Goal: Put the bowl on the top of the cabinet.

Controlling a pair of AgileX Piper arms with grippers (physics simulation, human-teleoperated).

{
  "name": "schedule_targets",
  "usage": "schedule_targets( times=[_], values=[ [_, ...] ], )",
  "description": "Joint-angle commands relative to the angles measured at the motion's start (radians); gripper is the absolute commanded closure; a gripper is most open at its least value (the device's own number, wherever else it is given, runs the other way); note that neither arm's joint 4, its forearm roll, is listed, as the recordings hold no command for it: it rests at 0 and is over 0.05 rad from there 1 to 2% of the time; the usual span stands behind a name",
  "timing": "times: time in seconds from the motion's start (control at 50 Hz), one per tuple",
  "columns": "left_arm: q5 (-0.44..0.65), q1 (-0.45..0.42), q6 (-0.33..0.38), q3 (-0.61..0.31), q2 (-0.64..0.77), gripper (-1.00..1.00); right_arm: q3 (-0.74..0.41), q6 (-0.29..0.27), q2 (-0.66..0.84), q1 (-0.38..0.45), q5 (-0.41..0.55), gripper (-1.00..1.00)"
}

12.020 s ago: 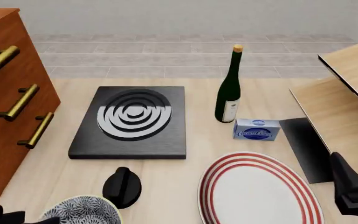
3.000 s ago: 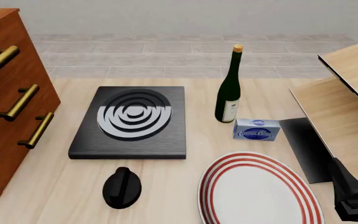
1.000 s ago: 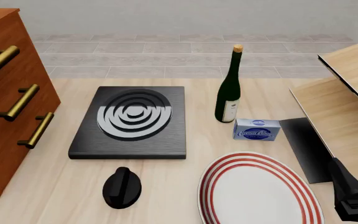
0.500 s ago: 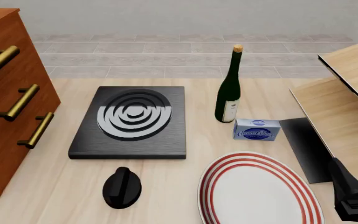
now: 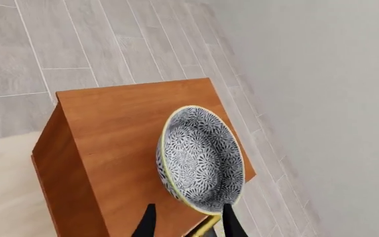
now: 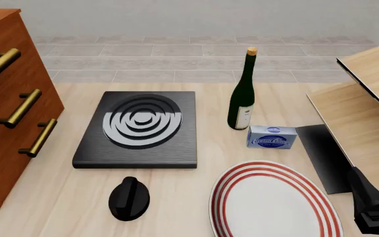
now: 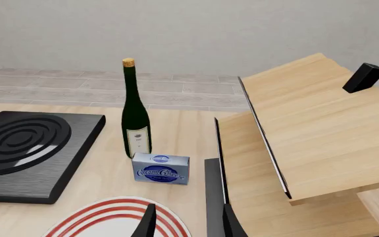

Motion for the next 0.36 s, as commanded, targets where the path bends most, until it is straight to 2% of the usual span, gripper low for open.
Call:
schedule_targets(
  times=[0.02, 0.36],
  values=[
    [0.03, -0.004, -0.023, -0.014, -0.114, -1.0, 0.0, 0.0, 0.0, 0.0, 0.0, -1.0],
    [0.059, -0.063, -0.069, 0.025, -0.335, -1.0, 0.0, 0.0, 0.0, 0.0, 0.0, -1.0]
  ],
)
